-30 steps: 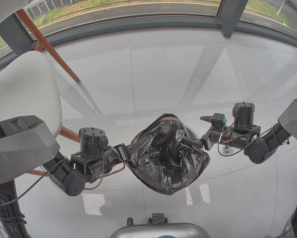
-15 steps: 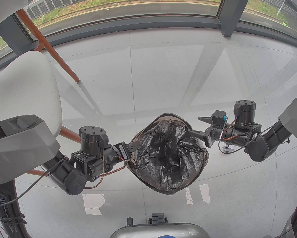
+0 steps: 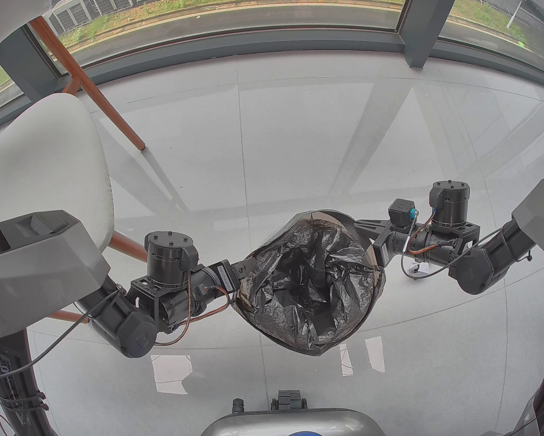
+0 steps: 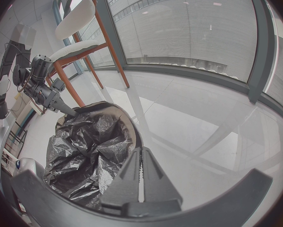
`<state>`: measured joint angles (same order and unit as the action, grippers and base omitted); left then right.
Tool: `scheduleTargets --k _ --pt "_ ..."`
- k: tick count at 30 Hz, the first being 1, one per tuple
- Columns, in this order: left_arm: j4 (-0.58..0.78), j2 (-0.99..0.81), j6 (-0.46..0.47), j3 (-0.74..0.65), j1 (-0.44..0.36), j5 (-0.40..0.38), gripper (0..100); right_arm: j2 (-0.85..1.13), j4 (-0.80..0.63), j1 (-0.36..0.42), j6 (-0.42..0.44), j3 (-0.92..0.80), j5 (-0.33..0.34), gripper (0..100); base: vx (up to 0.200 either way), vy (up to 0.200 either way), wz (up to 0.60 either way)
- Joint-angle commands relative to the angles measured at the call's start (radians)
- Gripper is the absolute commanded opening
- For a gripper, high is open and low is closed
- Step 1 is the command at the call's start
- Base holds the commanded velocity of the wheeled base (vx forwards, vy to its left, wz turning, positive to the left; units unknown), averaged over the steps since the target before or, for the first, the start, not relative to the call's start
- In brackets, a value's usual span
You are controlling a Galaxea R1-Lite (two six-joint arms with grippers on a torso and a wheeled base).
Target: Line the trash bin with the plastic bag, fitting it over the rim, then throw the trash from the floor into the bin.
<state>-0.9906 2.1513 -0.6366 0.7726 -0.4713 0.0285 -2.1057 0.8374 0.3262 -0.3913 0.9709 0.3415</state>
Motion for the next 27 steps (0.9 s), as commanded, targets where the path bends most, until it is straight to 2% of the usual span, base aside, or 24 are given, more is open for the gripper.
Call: scheduleTargets --k 1,9,25,26,27 --pt "0.0 0.001 0.0 0.001 0.0 0.001 100 0.02 -0.009 -0.016 0.0 0.022 0.001 0 0.0 0.0 0.0" --pt "0.0 0.002 0.0 0.011 0.0 0.001 100 0.026 -0.004 -0.053 -0.001 0.014 0.001 0 0.0 0.0 0.0" --pt "0.0 0.004 0.0 0.033 -0.001 0.001 100 0.055 -0.001 -0.03 0.0 -0.02 -0.001 0 0.0 0.0 0.0" --pt "0.0 0.004 0.0 0.031 -0.001 0.001 100 0.061 0.0 -0.029 0.0 -0.034 -0.001 100 0.0 0.0 0.0" --pt "0.0 0.004 0.0 0.031 -0.001 0.001 100 0.066 0.002 -0.027 -0.001 -0.04 -0.001 100 0.0 0.0 0.0"
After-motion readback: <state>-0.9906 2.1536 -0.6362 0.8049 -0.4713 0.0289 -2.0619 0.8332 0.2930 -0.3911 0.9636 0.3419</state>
